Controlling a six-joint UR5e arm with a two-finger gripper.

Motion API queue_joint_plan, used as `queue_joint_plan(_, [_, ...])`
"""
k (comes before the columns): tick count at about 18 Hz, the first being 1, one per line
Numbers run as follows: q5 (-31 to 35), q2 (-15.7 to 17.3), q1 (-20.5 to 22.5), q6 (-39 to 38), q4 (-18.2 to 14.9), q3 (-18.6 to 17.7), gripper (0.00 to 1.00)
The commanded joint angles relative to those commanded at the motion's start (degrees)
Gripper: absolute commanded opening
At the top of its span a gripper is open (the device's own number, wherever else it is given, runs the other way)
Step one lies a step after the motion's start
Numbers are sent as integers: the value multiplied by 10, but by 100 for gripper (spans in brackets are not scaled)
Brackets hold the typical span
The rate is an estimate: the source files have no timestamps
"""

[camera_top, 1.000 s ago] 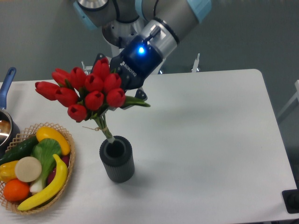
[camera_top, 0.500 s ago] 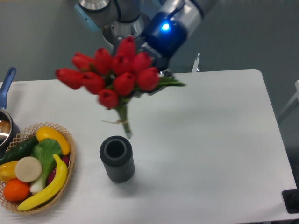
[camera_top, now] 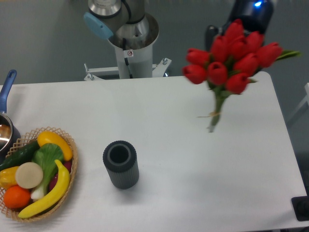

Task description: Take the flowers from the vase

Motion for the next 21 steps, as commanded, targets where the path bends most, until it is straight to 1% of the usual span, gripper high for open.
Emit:
queue_joint_plan(2, [1,-11,7,22,-1,-3,44])
queue_joint_plan(4, [2,-20,7,23,0,-3,44])
queue_joint_plan(7, [2,-21,18,23,0,-4,44])
queue_joint_plan(12, [4,-21,22,23,0,-5,44])
queue_joint_plan(14, [4,-20,22,27,2,-18,44])
queue_joint_plan(21, [4,-19,30,30,1,-25,44])
